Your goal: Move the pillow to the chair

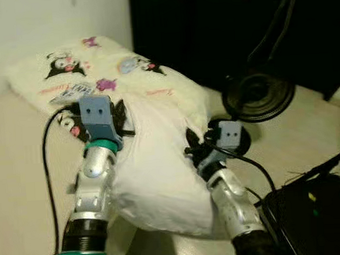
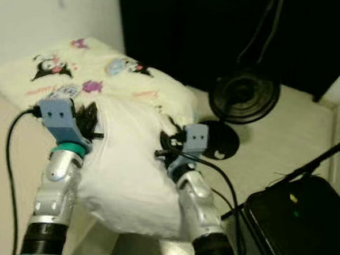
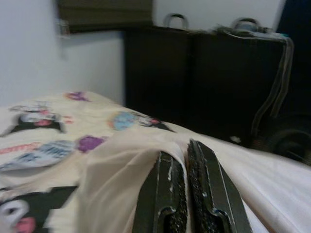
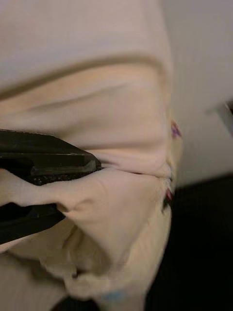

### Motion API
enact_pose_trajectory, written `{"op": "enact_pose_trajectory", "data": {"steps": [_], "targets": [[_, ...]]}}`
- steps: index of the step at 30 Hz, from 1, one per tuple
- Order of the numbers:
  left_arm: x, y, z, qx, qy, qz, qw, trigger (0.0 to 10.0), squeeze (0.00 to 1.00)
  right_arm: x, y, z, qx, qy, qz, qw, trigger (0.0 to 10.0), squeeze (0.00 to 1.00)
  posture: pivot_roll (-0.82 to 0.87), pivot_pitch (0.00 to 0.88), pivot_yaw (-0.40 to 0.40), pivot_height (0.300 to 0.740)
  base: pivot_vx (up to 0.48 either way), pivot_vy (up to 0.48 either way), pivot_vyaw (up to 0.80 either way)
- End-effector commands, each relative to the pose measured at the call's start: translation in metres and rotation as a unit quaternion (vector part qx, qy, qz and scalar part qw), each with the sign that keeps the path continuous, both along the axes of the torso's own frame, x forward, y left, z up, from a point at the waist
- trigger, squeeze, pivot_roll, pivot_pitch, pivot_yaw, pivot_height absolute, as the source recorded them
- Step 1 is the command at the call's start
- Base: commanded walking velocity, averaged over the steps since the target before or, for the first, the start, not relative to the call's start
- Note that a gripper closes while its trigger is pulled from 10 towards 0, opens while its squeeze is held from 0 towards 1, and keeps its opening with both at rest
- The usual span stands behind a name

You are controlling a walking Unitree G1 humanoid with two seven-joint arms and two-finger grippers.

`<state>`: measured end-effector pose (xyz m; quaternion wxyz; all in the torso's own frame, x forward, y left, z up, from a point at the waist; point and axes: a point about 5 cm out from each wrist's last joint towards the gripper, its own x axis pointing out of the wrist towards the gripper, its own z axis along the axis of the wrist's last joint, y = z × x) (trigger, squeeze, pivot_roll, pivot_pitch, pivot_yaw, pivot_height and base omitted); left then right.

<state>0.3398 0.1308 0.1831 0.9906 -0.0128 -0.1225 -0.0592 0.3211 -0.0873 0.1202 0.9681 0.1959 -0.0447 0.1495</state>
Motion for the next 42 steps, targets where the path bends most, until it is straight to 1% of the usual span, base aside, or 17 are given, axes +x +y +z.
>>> {"op": "enact_pose_trajectory", "data": {"steps": [1, 4, 7, 10, 14, 16, 20, 21, 26, 31, 34, 35, 37, 38, 39, 40, 42], "targets": [[0.0, -0.009, 0.011, 0.003, -0.024, -0.021, 0.999, 10.0, 0.0, -0.002, 0.021, 0.016, 0.027, -0.029, 0.026, 0.999, 10.0, 0.0, 0.14, 0.02, 0.046, 0.74, 0.0, 0.0, -0.8], [-0.001, -0.014, 0.012, 0.002, -0.027, -0.029, 0.999, 10.0, 0.0, -0.002, 0.019, 0.022, 0.029, -0.04, 0.022, 0.998, 10.0, 0.0, 0.13, 0.014, 0.05, 0.74, 0.0, 0.0, -0.8], [-0.002, -0.02, 0.011, 0.001, -0.025, -0.04, 0.999, 10.0, 0.0, -0.001, 0.016, 0.024, 0.029, -0.044, 0.017, 0.998, 10.0, 0.0, 0.13, 0.011, 0.053, 0.74, 0.0, 0.0, -0.8], [-0.003, -0.023, 0.01, 0.0, -0.024, -0.045, 0.999, 10.0, 0.0, -0.001, 0.015, 0.024, 0.029, -0.045, 0.014, 0.998, 10.0, 0.0, 0.13, 0.011, 0.053, 0.74, 0.0, 0.0, -0.8], [-0.004, -0.029, 0.005, -0.003, -0.01, -0.062, 0.998, 10.0, 0.0, -0.002, 0.014, 0.023, 0.026, -0.043, 0.012, 0.999, 10.0, 0.0, 0.12, 0.006, 0.062, 0.74, 0.0, 0.0, -0.8], [-0.006, -0.034, -0.004, -0.002, 0.006, -0.075, 0.997, 10.0, 0.0, -0.004, 0.014, 0.022, 0.022, -0.04, 0.01, 0.999, 10.0, 0.0, 0.11, 0.0, 0.067, 0.74, 0.0, 0.0, -0.8], [-0.007, -0.038, -0.007, -0.003, 0.014, -0.081, 0.997, 10.0, 0.0, -0.007, 0.012, 0.019, 0.018, -0.036, 0.006, 0.999, 10.0, 0.0, 0.1, 0.0, 0.07, 0.74, 0.0, 0.0, -0.8], [-0.008, -0.039, -0.009, -0.001, 0.017, -0.085, 0.996, 10.0, 0.0, -0.009, 0.009, 0.016, 0.013, -0.032, 0.001, 0.999, 10.0, 0.0, 0.1, 0.0, 0.071, 0.74, 0.0, 0.0, -0.8], [-0.006, -0.04, -0.01, 0.0, 0.019, -0.088, 0.996, 10.0, 0.0, -0.011, 0.005, 0.013, 0.008, -0.029, -0.004, 1.0, 10.0, 0.0, 0.09, 0.0, 0.073, 0.74, 0.0, 0.0, -0.8], [-0.006, -0.043, -0.012, 0.001, 0.022, -0.093, 0.995, 10.0, 0.0, -0.012, -0.003, 0.013, 0.004, -0.028, -0.018, 0.999, 10.0, 0.0, 0.09, 0.0, 0.077, 0.74, 0.0, 0.0, -0.8], [-0.007, -0.044, -0.014, 0.003, 0.026, -0.095, 0.995, 10.0, 0.0, -0.011, -0.01, 0.013, 0.0, -0.028, -0.032, 0.999, 10.0, 0.0, 0.09, 0.0, 0.078, 0.74, 0.0, 0.0, -0.8], [-0.007, -0.044, -0.014, 0.003, 0.026, -0.095, 0.995, 10.0, 0.0, -0.011, -0.01, 0.013, 0.0, -0.028, -0.032, 0.999, 10.0, 0.0, 0.09, 0.0, 0.078, 0.74, 0.0, 0.0, -0.8], [-0.008, -0.044, -0.016, 0.003, 0.031, -0.096, 0.995, 10.0, 0.0, -0.01, -0.017, 0.013, -0.003, -0.027, -0.044, 0.999, 10.0, 0.0, 0.09, 0.0, 0.078, 0.74, 0.0, 0.0, -0.8], [-0.008, -0.044, -0.016, 0.003, 0.031, -0.096, 0.995, 10.0, 0.0, -0.01, -0.017, 0.013, -0.003, -0.027, -0.044, 0.999, 10.0, 0.0, 0.09, 0.0, 0.078, 0.74, 0.0, 0.0, -0.8], [-0.008, -0.044, -0.018, 0.002, 0.035, -0.096, 0.995, 10.0, 0.0, -0.01, -0.021, 0.013, -0.005, -0.028, -0.051, 0.998, 10.0, 0.0, 0.09, 0.0, 0.078, 0.74, 0.0, 0.0, -0.8], [-0.008, -0.044, -0.018, 0.002, 0.035, -0.096, 0.995, 10.0, 0.0, -0.01, -0.021, 0.013, -0.005, -0.028, -0.051, 0.998, 10.0, 0.0, 0.09, 0.0, 0.078, 0.74, 0.0, 0.0, -0.8], [-0.009, -0.043, -0.019, 0.002, 0.038, -0.097, 0.995, 10.0, 0.0, -0.008, -0.028, 0.016, -0.006, -0.033, -0.064, 0.997, 10.0, 0.0, 0.09, 0.0, 0.08, 0.74, 0.0, 0.0, -0.8]]}}
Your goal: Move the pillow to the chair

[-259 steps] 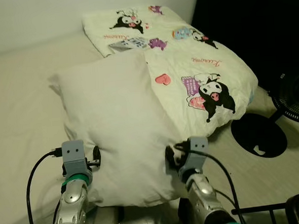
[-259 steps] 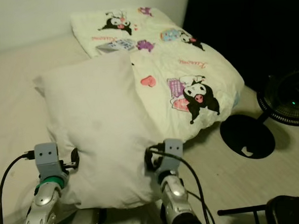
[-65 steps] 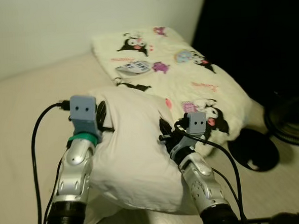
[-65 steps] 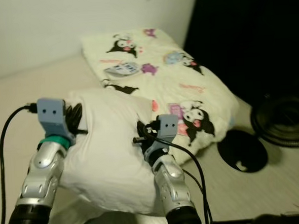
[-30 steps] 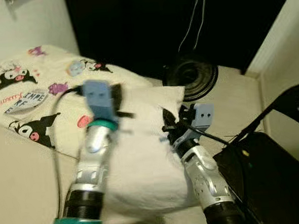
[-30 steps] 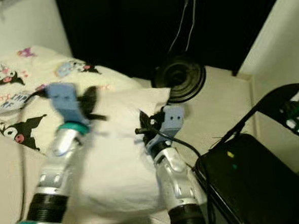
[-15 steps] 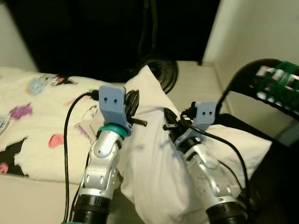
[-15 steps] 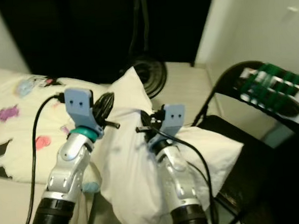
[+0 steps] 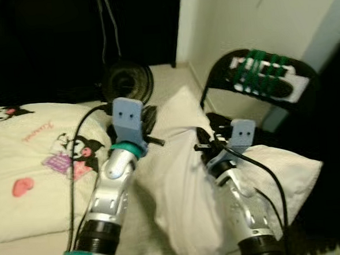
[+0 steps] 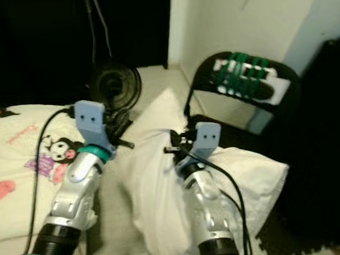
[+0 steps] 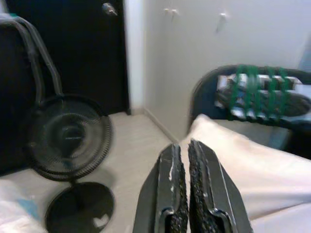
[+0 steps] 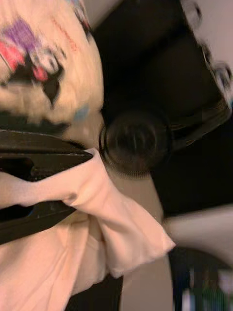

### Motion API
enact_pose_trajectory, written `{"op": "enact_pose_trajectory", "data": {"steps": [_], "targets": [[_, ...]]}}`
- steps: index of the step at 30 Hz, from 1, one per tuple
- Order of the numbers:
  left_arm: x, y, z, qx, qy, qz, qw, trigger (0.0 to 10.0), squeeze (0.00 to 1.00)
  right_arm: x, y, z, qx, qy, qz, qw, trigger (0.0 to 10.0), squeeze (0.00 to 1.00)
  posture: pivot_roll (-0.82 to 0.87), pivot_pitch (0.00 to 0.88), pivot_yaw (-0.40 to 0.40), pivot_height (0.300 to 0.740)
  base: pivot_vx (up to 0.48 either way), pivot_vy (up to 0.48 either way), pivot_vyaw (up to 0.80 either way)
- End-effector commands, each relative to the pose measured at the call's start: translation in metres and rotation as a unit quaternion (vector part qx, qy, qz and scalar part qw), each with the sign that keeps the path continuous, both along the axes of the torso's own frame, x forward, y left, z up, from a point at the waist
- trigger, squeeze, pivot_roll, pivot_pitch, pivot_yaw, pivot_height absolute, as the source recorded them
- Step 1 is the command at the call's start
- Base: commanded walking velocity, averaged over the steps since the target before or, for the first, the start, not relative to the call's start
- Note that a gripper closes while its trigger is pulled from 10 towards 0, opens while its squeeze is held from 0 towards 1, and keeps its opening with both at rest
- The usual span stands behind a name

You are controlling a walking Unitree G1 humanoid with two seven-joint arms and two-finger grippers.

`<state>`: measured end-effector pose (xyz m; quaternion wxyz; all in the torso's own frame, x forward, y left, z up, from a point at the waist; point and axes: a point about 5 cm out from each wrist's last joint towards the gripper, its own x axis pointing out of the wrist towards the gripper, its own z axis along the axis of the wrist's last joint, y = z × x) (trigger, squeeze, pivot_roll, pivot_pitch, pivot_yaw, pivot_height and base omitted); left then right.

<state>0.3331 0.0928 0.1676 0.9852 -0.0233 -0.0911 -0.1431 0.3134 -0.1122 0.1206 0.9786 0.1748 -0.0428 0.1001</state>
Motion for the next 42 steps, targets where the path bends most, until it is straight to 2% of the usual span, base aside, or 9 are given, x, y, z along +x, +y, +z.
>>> {"op": "enact_pose_trajectory", "data": {"steps": [1, 11, 15, 17, 18, 20, 22, 31, 42], "targets": [[-0.002, -0.005, -0.004, 0.0, 0.008, -0.011, 1.0, 10.0, 0.0, 0.0, -0.003, 0.016, 0.012, -0.042, -0.013, 0.999, 10.0, 0.0, 0.09, 0.0, 0.08, 0.74, 0.0, 0.0, -0.8], [0.003, -0.004, -0.005, 0.003, 0.013, -0.004, 1.0, 10.0, 0.0, 0.01, -0.021, 0.018, 0.004, -0.045, -0.045, 0.998, 10.0, 0.0, 0.08, 0.011, 0.094, 0.74, 0.0, 0.0, -0.8], [0.003, -0.004, -0.007, 0.002, 0.016, -0.001, 1.0, 10.0, 0.0, 0.011, -0.025, 0.011, 0.0, -0.032, -0.052, 0.998, 10.0, 0.0, 0.08, 0.011, 0.094, 0.74, 0.0, 0.0, -0.8], [0.002, -0.005, -0.016, 0.003, 0.035, 0.002, 0.999, 10.0, 0.0, 0.009, -0.03, -0.006, -0.015, 0.001, -0.055, 0.998, 10.0, 0.0, 0.09, 0.02, 0.093, 0.74, 0.0, 0.0, -0.8], [0.002, -0.005, -0.016, 0.003, 0.035, 0.002, 0.999, 10.0, 0.0, 0.009, -0.03, -0.006, -0.015, 0.001, -0.055, 0.998, 10.0, 0.0, 0.09, 0.02, 0.093, 0.74, 0.0, 0.0, -0.8], [-0.001, 0.002, -0.029, 0.015, 0.055, 0.018, 0.998, 10.0, 0.0, 0.006, -0.033, -0.021, -0.005, 0.036, -0.062, 0.997, 10.0, 0.0, 0.1, 0.025, 0.096, 0.74, 0.0, 0.0, -0.8], [-0.003, 0.008, -0.034, 0.02, 0.058, 0.03, 0.998, 10.0, 0.0, 0.004, -0.034, -0.024, 0.007, 0.046, -0.065, 0.997, 10.0, 0.0, 0.1, 0.03, 0.096, 0.74, 0.0, 0.0, -0.4], [-0.008, 0.04, -0.053, 0.049, 0.081, 0.106, 0.99, 10.0, 0.0, 0.007, -0.03, -0.022, 0.018, 0.044, -0.057, 0.997, 10.0, 0.0, 0.1, 0.033, 0.087, 0.74, 0.0, 0.0, 0.0], [-0.008, 0.046, -0.052, 0.035, 0.076, 0.113, 0.99, 10.0, 0.0, 0.009, -0.025, -0.02, 0.019, 0.037, -0.044, 0.998, 10.0, 0.0, 0.1, 0.038, 0.082, 0.74, 0.0, 0.0, 0.0]]}}
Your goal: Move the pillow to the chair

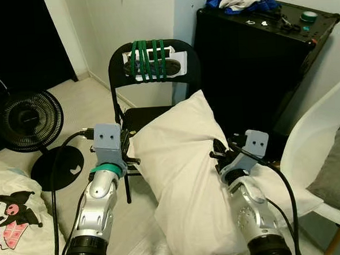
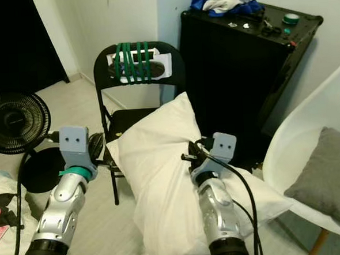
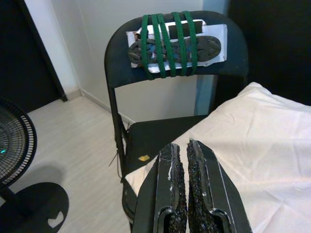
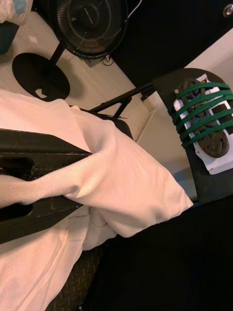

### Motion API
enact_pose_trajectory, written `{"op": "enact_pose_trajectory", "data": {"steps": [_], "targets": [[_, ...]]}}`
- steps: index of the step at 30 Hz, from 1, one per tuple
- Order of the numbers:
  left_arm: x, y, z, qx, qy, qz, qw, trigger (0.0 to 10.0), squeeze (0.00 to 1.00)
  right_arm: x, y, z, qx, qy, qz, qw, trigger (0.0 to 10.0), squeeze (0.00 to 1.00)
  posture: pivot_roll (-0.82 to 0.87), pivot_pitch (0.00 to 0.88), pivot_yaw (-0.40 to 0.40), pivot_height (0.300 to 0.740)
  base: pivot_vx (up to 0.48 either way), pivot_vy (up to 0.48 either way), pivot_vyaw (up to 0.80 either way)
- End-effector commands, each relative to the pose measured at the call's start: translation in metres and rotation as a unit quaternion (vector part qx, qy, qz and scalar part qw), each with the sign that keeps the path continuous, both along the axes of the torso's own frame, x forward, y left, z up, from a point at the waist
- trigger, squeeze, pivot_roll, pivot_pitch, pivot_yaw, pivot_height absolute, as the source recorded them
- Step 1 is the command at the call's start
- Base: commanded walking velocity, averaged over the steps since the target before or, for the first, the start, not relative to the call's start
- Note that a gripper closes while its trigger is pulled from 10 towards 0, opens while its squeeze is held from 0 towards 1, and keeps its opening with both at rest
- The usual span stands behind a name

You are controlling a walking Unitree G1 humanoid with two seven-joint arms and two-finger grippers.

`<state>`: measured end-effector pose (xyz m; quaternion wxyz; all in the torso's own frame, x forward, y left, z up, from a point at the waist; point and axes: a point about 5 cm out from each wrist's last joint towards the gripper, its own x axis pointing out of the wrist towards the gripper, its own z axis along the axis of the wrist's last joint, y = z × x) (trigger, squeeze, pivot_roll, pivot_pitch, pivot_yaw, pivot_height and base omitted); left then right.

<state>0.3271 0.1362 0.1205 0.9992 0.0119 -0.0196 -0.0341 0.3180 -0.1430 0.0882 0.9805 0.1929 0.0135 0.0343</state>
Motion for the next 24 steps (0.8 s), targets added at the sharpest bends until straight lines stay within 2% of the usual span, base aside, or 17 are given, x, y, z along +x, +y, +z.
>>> {"op": "enact_pose_trajectory", "data": {"steps": [1, 9, 16, 24], "targets": [[-0.0015, 0.0026, -0.0045, -0.002, 0.006, 0.003, 1.0, 10.0, 0.0, 0.0041, 0.006, 0.0119, 0.004, -0.032, 0.01, 0.999, 10.0, 0.0, 0.1, 0.038, 0.082, 0.74, 0.0, 0.0, 0.0], [-0.0008, -0.002, -0.0018, -0.013, -0.002, -0.012, 1.0, 10.0, 0.0, 0.005, 0.0065, 0.0172, -0.006, -0.045, 0.011, 0.999, 10.0, 0.0, 0.1, 0.038, 0.087, 0.74, 0.0, 0.0, 0.0], [-0.0001, -0.0025, -0.0004, -0.015, -0.007, -0.014, 1.0, 10.0, 0.0, 0.0058, 0.0077, 0.0188, -0.007, -0.049, 0.014, 0.999, 10.0, 0.0, 0.1, 0.038, 0.086, 0.74, 0.338, 0.0, 0.8], [0.0006, -0.0025, 0.0013, -0.019, -0.011, -0.015, 1.0, 10.0, 0.0, 0.0042, 0.0089, 0.0175, 0.01, -0.05, 0.012, 0.999, 10.0, 0.0, 0.1, 0.038, 0.087, 0.74, 0.369, 0.0, 0.0]]}}
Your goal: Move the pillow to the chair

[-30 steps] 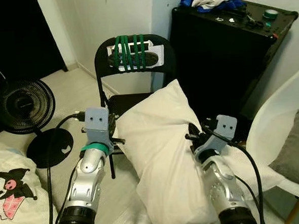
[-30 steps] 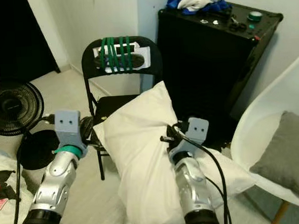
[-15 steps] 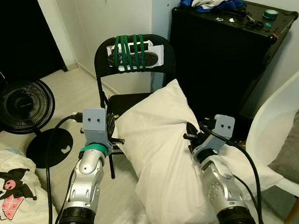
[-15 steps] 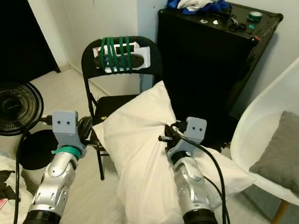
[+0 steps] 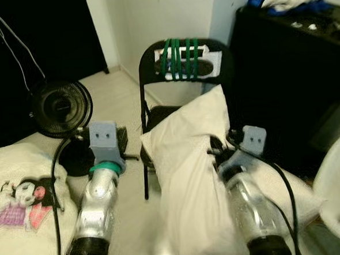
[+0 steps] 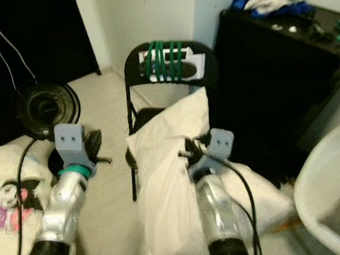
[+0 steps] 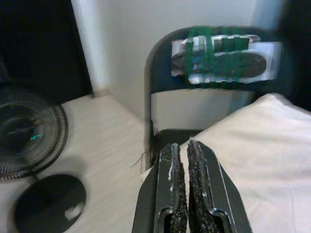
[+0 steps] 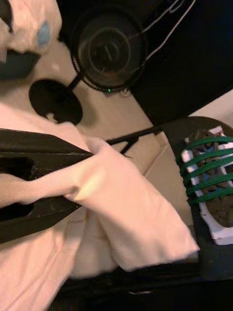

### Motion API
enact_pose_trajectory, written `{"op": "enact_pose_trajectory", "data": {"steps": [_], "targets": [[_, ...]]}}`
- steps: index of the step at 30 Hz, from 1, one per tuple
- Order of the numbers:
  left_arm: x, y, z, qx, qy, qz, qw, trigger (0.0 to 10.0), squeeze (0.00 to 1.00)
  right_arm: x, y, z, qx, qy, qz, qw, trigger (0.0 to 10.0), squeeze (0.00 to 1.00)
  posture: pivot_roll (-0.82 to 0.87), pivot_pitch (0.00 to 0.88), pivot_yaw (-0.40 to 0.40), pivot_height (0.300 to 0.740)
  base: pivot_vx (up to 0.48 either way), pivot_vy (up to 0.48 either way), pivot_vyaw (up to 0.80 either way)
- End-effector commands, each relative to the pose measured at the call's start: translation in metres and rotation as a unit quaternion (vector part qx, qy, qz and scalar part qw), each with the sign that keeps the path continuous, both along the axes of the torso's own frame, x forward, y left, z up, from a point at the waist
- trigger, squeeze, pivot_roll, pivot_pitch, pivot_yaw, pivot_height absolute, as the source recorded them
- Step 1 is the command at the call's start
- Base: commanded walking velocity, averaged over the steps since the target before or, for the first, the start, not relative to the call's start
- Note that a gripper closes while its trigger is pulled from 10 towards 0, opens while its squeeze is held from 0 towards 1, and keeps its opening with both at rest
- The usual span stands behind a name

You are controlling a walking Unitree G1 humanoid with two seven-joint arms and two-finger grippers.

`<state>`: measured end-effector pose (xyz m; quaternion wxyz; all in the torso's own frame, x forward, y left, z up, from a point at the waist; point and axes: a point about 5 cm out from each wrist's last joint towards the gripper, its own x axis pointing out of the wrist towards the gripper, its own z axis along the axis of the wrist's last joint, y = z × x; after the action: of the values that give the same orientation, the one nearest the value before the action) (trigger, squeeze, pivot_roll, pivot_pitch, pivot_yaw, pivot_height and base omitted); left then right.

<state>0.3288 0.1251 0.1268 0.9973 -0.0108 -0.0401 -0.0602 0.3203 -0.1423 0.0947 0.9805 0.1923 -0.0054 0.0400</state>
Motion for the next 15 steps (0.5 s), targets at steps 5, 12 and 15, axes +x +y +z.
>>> {"op": "enact_pose_trajectory", "data": {"steps": [5, 12, 15], "targets": [[-0.0011, 0.0077, -0.0046, 0.003, 0.008, 0.008, 1.0, 10.0, 0.0, 0.0015, 0.0079, 0.0112, 0.011, -0.032, 0.01, 0.999, 10.0, 0.0, 0.1, 0.038, 0.09, 0.74, 0.376, 0.0, 0.0], [-0.0004, 0.0067, -0.0034, 0.003, 0.004, 0.003, 1.0, 10.0, 0.0, 0.0017, 0.0075, 0.0116, 0.014, -0.033, 0.007, 0.999, 10.0, 0.0, 0.1, 0.039, 0.09, 0.74, 0.377, 0.0, -0.25], [-0.0004, 0.0069, -0.0034, 0.002, 0.004, 0.003, 1.0, 10.0, 0.0, 0.0012, 0.0082, 0.011, 0.014, -0.033, 0.007, 0.999, 10.0, 0.0, 0.1, 0.04, 0.09, 0.74, 0.379, 0.0, -0.8]]}}
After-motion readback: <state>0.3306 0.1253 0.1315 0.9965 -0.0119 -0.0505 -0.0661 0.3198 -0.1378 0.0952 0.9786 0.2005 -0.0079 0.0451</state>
